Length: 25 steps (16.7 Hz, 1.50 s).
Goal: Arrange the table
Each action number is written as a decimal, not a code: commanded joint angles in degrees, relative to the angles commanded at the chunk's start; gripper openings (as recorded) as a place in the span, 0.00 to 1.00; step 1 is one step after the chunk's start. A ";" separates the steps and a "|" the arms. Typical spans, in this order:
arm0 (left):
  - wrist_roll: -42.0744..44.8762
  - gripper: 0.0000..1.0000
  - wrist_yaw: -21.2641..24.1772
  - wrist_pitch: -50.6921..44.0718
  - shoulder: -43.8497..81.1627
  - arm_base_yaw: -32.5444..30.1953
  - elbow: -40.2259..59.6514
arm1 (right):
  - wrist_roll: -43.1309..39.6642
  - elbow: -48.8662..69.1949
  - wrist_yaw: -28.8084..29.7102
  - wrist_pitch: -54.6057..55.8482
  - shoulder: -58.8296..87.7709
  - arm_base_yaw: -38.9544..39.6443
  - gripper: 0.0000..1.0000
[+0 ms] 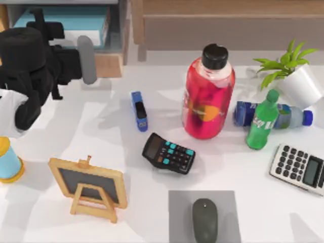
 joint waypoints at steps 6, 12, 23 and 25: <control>0.00 0.83 0.00 0.00 0.00 0.00 0.00 | 0.00 0.00 0.00 0.00 0.00 0.00 1.00; 0.00 1.00 0.00 0.00 0.00 0.00 0.00 | 0.00 0.00 0.00 0.00 0.00 0.00 1.00; -0.49 1.00 -0.98 1.40 -4.65 -0.70 -5.82 | 0.00 0.00 0.00 0.00 0.00 0.00 1.00; -0.50 1.00 -1.22 1.97 -6.53 -1.10 -8.68 | 0.00 0.00 0.00 0.00 0.00 0.00 1.00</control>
